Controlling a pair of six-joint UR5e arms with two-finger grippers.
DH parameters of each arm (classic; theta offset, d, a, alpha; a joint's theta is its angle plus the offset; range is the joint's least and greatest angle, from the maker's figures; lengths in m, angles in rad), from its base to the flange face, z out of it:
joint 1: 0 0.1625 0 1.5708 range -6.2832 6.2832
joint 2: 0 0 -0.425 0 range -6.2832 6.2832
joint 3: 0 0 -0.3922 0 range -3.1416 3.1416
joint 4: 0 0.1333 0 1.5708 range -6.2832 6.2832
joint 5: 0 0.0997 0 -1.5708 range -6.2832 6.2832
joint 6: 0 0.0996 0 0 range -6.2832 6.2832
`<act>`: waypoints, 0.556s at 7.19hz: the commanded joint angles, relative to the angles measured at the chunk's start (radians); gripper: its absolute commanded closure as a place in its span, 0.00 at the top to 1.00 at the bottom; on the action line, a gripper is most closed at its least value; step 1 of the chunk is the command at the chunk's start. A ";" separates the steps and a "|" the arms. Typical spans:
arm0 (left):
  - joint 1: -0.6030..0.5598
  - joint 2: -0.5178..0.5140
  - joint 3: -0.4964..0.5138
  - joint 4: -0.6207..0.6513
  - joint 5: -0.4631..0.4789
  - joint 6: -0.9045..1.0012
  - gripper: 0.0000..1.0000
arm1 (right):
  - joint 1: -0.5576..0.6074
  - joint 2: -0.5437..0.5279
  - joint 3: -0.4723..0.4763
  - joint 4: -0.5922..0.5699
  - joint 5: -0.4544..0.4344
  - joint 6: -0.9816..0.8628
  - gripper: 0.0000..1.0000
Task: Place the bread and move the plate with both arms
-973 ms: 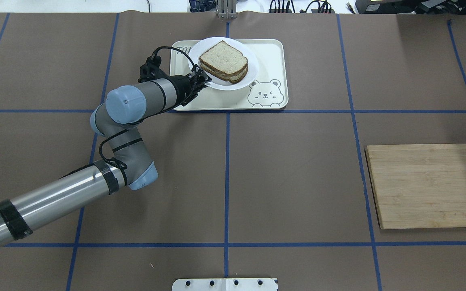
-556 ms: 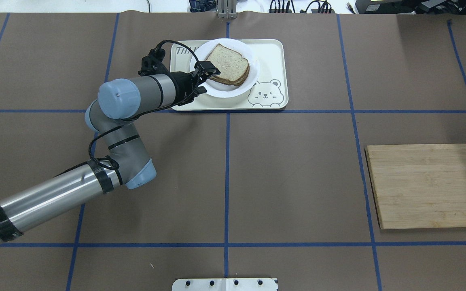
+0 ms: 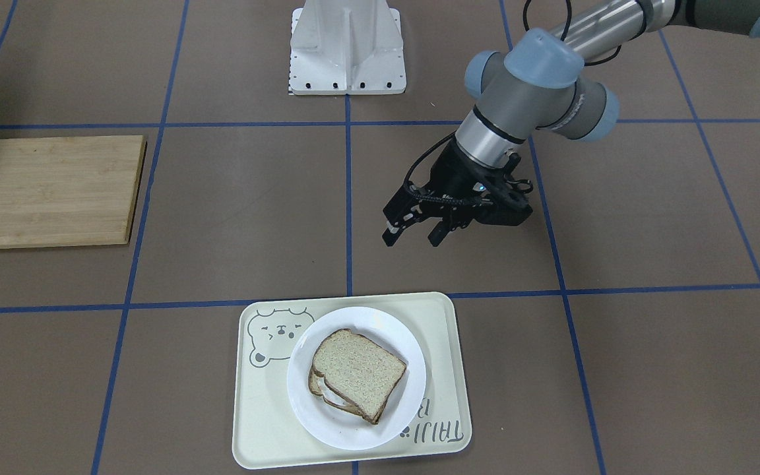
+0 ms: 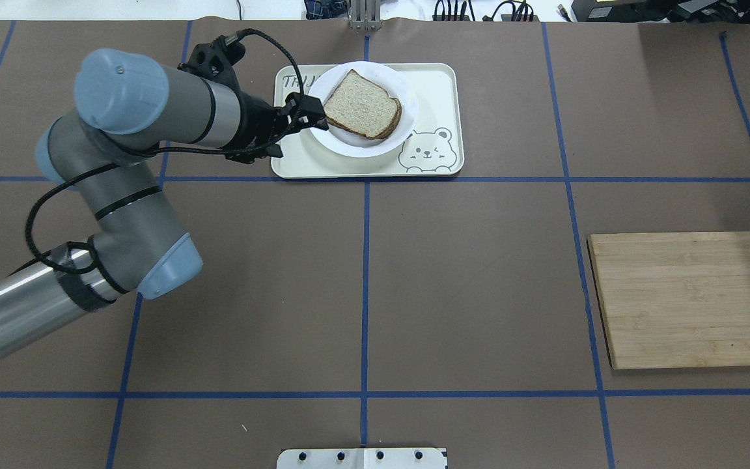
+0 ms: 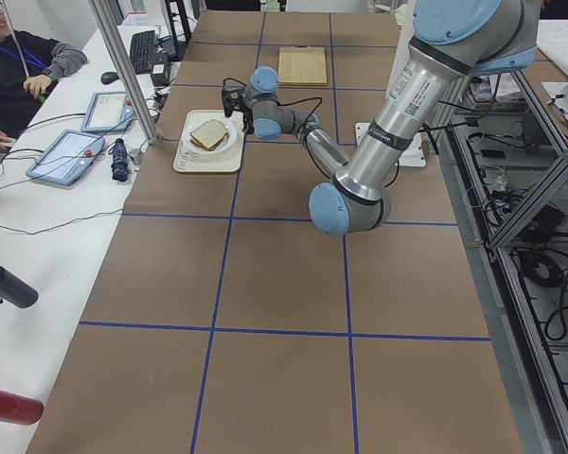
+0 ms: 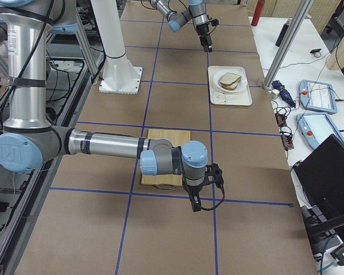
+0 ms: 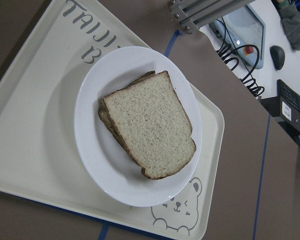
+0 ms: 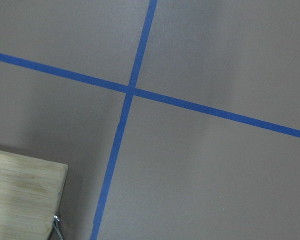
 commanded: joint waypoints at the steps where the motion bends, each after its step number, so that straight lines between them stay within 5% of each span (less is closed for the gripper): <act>1: -0.054 0.138 -0.116 0.146 -0.072 0.408 0.99 | 0.000 0.000 0.002 0.000 0.004 0.000 1.00; 4: -0.224 0.326 -0.175 0.354 -0.083 1.024 0.99 | 0.000 0.002 0.000 -0.002 0.007 0.000 1.00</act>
